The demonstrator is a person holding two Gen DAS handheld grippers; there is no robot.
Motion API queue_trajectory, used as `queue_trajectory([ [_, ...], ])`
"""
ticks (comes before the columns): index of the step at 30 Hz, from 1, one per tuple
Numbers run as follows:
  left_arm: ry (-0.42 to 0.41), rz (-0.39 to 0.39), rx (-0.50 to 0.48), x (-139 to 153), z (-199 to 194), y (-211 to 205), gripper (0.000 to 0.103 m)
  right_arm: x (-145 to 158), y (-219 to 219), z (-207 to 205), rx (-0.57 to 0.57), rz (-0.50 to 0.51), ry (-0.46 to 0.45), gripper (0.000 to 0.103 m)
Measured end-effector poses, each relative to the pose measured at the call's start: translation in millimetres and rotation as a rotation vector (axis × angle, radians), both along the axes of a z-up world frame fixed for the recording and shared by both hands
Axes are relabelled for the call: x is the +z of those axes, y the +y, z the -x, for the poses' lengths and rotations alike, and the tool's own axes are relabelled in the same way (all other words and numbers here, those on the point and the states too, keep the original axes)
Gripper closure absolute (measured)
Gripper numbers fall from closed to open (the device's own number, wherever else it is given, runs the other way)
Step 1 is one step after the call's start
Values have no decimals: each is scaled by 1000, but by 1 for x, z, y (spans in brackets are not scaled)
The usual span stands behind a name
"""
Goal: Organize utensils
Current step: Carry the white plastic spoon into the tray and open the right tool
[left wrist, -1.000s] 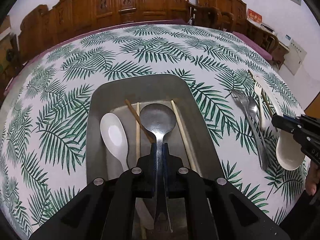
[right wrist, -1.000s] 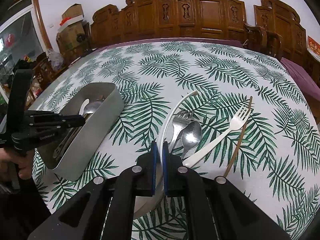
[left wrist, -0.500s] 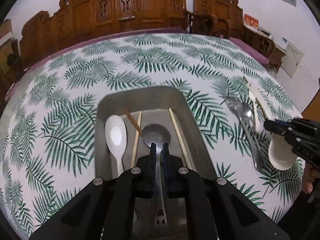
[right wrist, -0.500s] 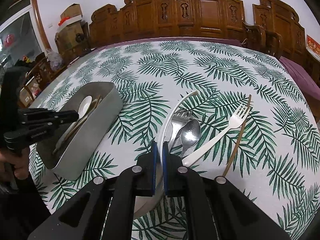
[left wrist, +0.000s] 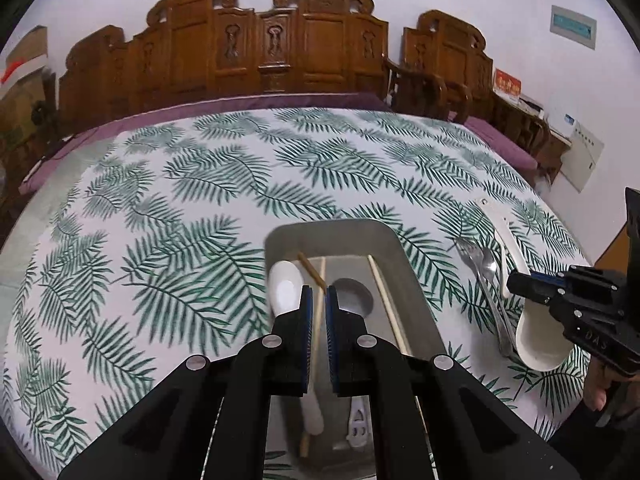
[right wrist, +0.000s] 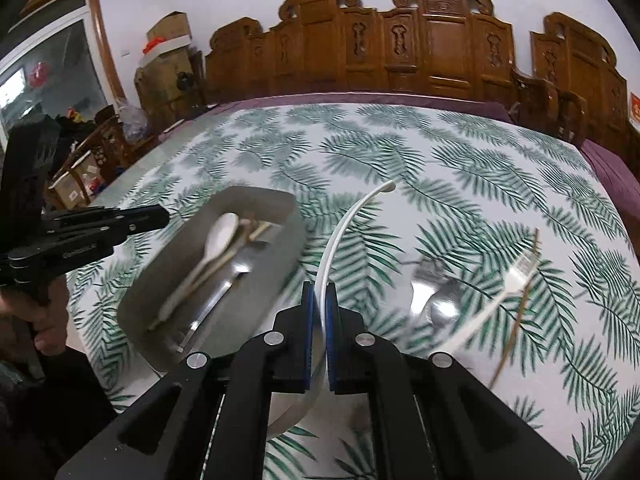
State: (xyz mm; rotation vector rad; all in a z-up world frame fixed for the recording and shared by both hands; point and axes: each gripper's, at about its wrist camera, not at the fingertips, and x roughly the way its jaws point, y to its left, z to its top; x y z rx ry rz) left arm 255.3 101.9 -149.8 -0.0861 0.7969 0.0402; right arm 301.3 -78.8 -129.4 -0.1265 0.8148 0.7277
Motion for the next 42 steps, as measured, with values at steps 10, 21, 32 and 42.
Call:
queue_trajectory([
  [10, -46, -8, 67, 10, 10, 25, 48, 16, 49, 1, 55, -59, 19, 96],
  [21, -94, -4, 153, 21, 17, 50, 31, -11, 104, 5, 104, -60, 118, 96],
  [32, -88, -6, 141, 19, 16, 48, 31, -27, 117, 12, 129, -59, 149, 94],
  [42, -84, -5, 118, 18, 16, 39, 31, -13, 93, 9, 109, -64, 100, 94],
])
